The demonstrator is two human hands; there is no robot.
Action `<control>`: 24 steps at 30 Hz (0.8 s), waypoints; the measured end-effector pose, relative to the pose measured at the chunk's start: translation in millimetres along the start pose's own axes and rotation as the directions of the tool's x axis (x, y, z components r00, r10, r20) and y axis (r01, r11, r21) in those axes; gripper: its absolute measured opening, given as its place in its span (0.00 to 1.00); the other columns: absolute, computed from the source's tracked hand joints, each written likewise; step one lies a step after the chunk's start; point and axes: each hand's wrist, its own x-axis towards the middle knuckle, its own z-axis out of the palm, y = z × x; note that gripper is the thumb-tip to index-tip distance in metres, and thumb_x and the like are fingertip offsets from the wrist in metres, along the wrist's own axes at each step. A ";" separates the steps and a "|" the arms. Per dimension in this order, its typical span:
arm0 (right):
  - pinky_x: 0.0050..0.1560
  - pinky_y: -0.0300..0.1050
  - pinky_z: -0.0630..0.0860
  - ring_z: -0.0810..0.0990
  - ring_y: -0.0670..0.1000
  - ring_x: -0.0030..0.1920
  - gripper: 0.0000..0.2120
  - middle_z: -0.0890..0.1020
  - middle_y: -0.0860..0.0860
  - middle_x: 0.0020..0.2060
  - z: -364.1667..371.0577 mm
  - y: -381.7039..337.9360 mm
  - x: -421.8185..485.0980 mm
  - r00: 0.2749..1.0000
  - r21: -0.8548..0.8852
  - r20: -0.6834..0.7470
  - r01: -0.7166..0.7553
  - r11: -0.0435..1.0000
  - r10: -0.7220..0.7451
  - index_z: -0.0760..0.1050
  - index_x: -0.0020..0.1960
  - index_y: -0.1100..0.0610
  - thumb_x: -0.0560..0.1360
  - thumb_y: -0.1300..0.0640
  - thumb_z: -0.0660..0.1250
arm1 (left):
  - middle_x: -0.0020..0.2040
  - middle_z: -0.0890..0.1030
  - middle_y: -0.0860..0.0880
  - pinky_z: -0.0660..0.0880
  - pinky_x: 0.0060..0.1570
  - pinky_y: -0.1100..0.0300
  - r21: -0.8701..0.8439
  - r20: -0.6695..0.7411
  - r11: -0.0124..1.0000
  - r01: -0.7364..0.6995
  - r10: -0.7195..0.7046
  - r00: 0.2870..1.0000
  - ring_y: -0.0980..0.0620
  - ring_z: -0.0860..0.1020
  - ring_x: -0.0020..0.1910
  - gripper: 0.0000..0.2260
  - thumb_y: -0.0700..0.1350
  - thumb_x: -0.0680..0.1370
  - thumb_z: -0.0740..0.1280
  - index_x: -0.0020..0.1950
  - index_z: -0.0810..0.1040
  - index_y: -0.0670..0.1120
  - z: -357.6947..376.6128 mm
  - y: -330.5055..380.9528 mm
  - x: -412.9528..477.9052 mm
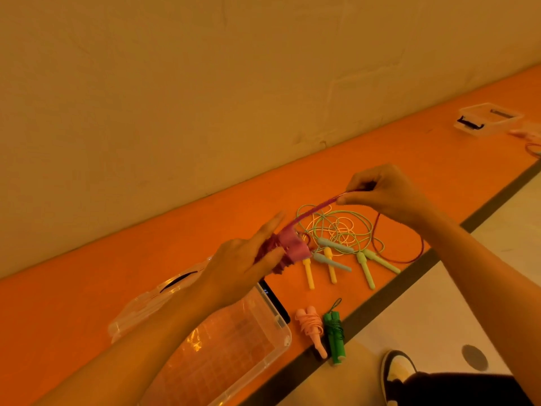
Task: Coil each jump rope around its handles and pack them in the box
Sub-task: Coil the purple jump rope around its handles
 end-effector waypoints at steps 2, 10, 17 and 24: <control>0.26 0.34 0.67 0.74 0.44 0.28 0.12 0.81 0.52 0.31 -10.7 8.2 -2.3 1.000 0.009 0.016 -0.027 1.000 0.026 0.83 0.40 0.56 0.69 0.47 0.71 | 0.35 0.83 0.51 0.74 0.26 0.60 -0.181 -0.064 0.983 0.043 -0.056 0.996 0.55 0.78 0.28 0.26 0.68 0.77 0.52 0.74 0.49 0.75 -8.3 -4.7 2.5; 0.27 0.31 0.65 0.71 0.41 0.28 0.07 0.81 0.51 0.35 -30.7 24.2 -4.4 0.996 -0.022 -0.064 -0.058 0.998 0.056 0.82 0.47 0.54 0.78 0.55 0.66 | 0.34 0.81 0.52 0.75 0.28 0.60 -0.089 0.053 0.995 0.047 -0.042 0.998 0.54 0.79 0.29 0.25 0.66 0.81 0.52 0.74 0.43 0.75 -11.5 -8.0 2.5; 0.28 0.32 0.67 0.76 0.39 0.29 0.08 0.82 0.47 0.35 -18.0 26.9 6.7 0.985 -0.042 -0.162 -0.063 0.997 0.055 0.83 0.49 0.55 0.76 0.52 0.69 | 0.32 0.73 0.57 0.76 0.34 0.60 0.241 0.305 0.957 -0.164 0.085 0.949 0.57 0.74 0.29 0.27 0.69 0.77 0.44 0.69 0.28 0.76 10.6 17.9 -7.0; 0.34 0.35 0.75 0.81 0.45 0.38 0.07 0.84 0.47 0.39 29.5 27.3 20.3 0.990 -0.048 -0.120 -0.074 0.996 0.067 0.85 0.49 0.54 0.74 0.52 0.72 | 0.32 0.68 0.58 0.54 0.24 0.71 0.484 0.381 0.695 -0.531 0.379 0.843 0.62 0.53 0.24 0.26 0.63 0.83 0.52 0.80 0.54 0.62 15.6 46.0 -13.3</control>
